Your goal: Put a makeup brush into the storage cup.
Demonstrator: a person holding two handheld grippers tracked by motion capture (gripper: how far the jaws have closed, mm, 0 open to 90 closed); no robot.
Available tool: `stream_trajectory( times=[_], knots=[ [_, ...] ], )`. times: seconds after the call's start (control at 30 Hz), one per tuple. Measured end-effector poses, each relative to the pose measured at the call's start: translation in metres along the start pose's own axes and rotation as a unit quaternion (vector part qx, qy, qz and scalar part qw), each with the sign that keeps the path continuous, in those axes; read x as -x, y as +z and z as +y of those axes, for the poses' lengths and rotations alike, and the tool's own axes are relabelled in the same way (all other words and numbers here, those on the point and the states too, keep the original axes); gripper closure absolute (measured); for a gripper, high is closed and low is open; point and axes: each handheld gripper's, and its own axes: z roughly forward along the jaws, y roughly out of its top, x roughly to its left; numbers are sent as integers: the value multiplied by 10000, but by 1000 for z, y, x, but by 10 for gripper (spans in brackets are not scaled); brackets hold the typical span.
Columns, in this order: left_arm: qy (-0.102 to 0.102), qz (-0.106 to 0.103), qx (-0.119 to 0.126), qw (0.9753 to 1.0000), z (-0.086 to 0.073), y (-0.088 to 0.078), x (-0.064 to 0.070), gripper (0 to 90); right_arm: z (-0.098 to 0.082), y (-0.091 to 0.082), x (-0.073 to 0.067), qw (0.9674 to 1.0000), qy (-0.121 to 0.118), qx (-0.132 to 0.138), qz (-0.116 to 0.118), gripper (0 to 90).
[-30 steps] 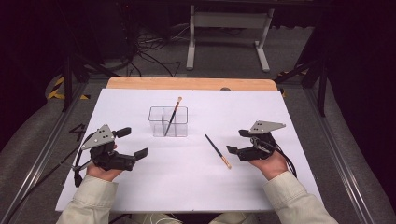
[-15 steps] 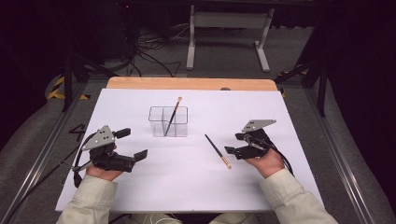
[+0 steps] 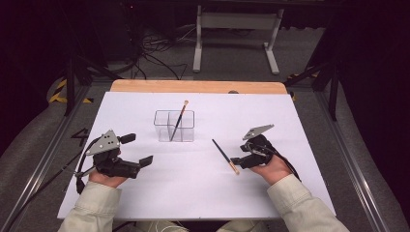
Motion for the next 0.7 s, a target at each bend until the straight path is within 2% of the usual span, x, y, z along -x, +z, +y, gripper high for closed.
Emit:
stream_trajectory(
  times=[0.3, 0.33, 0.7],
  knots=[
    [5, -8, -10, 10000, 0, 0, 0, 17, 7, 4, -2, 9994, -56, -343, -65, 352],
    [4, -4, -3, 10000, 0, -1, -1, 17, 9, 6, -4, 9990, -84, -443, -49, 358],
    [6, 23, -6, 10000, 0, -2, -2, 17, 10, 16, -4, 9968, -88, -792, 12, 382]
  ],
)
